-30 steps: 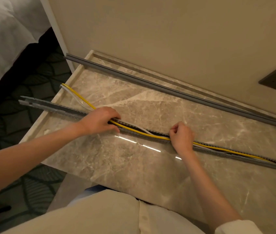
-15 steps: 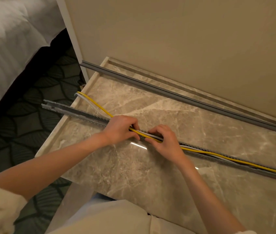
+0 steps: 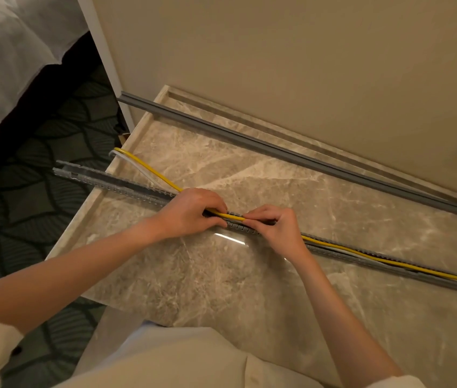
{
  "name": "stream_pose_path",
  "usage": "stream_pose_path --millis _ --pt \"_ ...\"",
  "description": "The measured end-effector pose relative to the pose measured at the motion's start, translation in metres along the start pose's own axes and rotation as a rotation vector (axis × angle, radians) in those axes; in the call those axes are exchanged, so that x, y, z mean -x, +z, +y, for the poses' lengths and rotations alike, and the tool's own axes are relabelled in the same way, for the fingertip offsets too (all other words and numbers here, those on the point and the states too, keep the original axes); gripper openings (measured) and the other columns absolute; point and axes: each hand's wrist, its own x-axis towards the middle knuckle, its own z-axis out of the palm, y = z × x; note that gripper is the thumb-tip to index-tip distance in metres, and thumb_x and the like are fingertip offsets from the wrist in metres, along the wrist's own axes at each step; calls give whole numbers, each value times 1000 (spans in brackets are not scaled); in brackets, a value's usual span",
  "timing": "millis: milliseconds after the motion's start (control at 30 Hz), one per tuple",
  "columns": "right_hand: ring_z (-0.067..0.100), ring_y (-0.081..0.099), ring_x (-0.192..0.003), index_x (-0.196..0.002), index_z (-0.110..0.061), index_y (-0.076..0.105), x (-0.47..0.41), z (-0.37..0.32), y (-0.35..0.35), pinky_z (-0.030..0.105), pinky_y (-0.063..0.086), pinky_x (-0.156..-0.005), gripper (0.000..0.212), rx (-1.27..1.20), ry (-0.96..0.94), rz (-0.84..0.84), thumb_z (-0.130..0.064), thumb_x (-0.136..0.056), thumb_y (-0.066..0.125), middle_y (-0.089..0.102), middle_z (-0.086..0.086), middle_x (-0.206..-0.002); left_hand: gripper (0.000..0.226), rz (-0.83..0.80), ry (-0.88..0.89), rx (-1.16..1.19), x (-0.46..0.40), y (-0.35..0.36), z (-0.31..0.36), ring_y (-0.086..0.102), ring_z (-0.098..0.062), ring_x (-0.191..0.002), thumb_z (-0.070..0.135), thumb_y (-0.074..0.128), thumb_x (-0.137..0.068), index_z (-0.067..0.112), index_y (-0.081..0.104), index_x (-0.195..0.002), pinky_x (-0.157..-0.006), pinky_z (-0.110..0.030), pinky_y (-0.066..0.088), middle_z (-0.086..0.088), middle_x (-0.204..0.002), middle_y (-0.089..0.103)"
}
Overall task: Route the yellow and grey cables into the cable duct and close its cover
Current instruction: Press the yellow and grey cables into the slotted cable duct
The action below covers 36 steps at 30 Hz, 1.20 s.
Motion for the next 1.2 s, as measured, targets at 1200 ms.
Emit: stream_pose_path --millis 1200 --pt "16 63 -90 -117 -18 67 -68 -59 84 30 50 -79 27 331 -286 -222 -24 -91 62 71 2 -100 47 -63 -236 -142 12 -108 -73 59 -9 -95 39 76 -73 16 64 -112 -86 -24 49 4 -105 65"
